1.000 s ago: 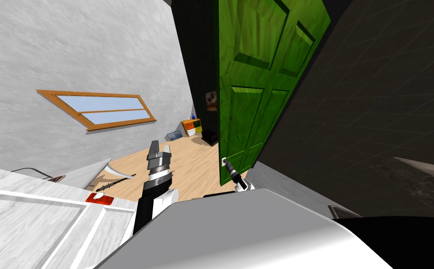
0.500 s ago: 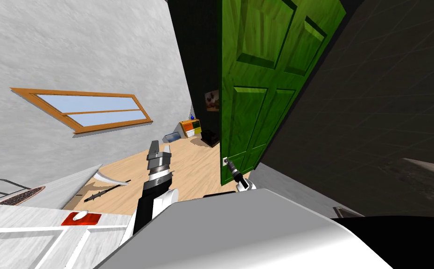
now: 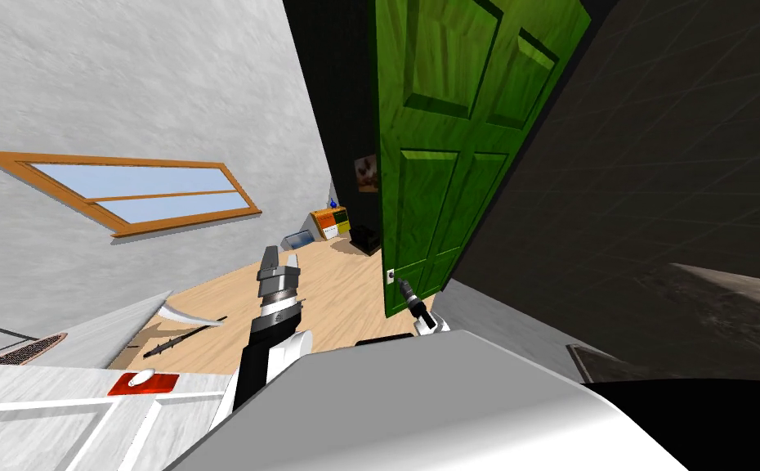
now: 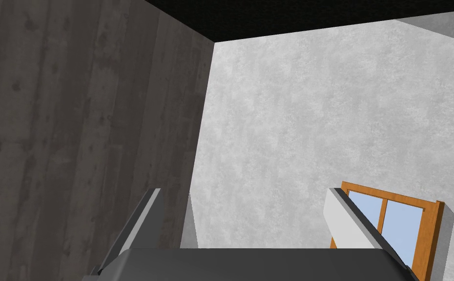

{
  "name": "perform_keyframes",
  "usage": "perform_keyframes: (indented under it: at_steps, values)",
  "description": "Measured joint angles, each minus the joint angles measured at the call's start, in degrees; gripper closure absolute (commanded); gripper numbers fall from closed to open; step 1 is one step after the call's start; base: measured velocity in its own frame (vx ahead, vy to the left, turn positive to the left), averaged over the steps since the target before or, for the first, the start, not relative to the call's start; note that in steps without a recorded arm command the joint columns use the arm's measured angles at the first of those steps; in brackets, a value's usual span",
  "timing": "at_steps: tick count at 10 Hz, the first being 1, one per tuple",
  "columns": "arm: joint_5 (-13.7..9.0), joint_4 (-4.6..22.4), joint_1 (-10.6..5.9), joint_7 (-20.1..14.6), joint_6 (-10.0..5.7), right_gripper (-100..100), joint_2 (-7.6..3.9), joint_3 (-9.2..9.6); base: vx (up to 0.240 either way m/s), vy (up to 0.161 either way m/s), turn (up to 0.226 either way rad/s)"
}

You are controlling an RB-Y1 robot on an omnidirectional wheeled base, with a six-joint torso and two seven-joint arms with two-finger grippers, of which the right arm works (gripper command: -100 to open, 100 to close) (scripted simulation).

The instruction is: Push the door open

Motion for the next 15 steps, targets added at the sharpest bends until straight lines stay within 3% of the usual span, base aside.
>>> perform_keyframes:
  at_steps: [4, 13, 14, 15]
  values:
    - [-0.2, -0.8, 0.18, -0.4, 0.87, -100, 0.65, 0.03, -0.21, 0.004, -0.041]
    - [-0.6, -0.1, 0.49, 0.6, -0.64, -100, 0.8, -0.9, 0.174, 0.052, 0.023]
    - [-0.6, -0.1, 0.48, 0.6, -0.74, 100, 0.83, -0.9, -0.017, -0.008, -0.01]
    - [-0.6, -0.1, 0.48, 0.6, -0.75, 100, 0.82, -0.89, -0.034, -0.016, 0.017]
